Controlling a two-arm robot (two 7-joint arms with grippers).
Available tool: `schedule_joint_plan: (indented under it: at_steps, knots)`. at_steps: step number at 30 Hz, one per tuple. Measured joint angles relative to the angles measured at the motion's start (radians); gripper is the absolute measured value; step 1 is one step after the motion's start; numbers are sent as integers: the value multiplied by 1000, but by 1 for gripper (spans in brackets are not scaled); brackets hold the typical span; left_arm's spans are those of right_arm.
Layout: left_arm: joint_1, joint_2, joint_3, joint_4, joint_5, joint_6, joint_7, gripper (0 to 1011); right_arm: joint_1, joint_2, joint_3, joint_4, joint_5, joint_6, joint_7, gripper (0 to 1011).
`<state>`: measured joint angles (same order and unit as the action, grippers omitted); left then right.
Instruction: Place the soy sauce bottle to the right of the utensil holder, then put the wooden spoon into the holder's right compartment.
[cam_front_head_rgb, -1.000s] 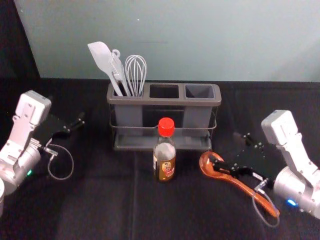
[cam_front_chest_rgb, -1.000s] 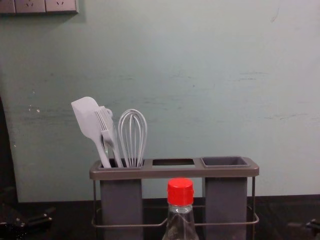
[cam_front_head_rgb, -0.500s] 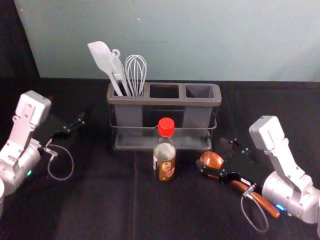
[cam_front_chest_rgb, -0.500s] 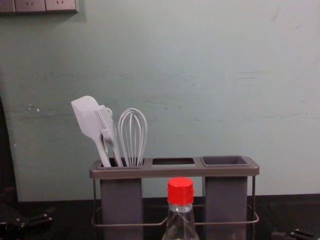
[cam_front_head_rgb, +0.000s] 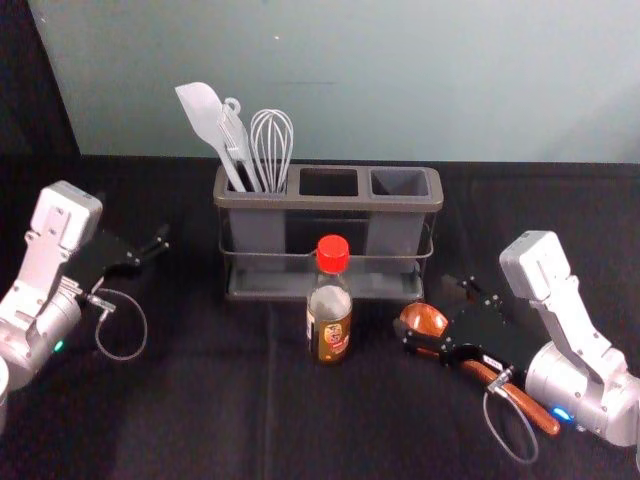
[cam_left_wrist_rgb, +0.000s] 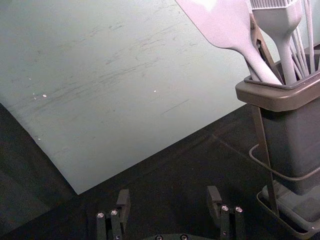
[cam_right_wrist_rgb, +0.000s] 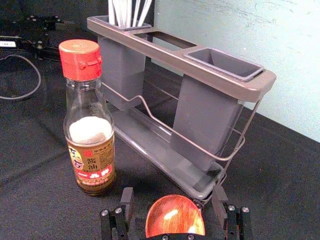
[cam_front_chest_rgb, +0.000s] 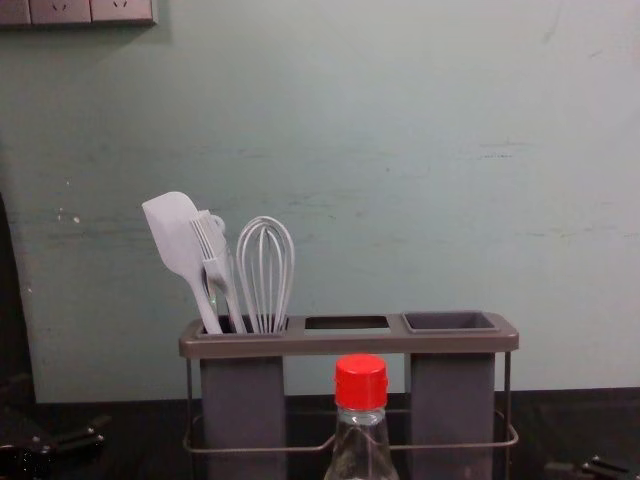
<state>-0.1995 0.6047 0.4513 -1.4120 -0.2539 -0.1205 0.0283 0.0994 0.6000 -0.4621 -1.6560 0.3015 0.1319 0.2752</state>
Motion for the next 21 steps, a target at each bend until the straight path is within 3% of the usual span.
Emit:
schedule_joint_plan:
  at_steps: [4,8,12,16,19,21]
  knots:
    - [0,0,0,0,0,0,0,1005,0,-1,0,0,0,0,0,1003]
    - [0,0,0,0,0,0,0,1005,-2,3,1,-20,-8,49,10,1002]
    - [0,0,0,0,0,0,0,1005,-1,21,1,-64,-12,141,27,1003]
    - [0,0,0,0,0,0,0,1005,10,38,2,-115,-16,255,43,1003]
    - [0,0,0,0,0,0,0,1005,29,47,-5,-158,-27,373,55,1002]
    - [0,0,0,0,0,0,0,1005,36,48,-8,-169,-35,412,55,1003]
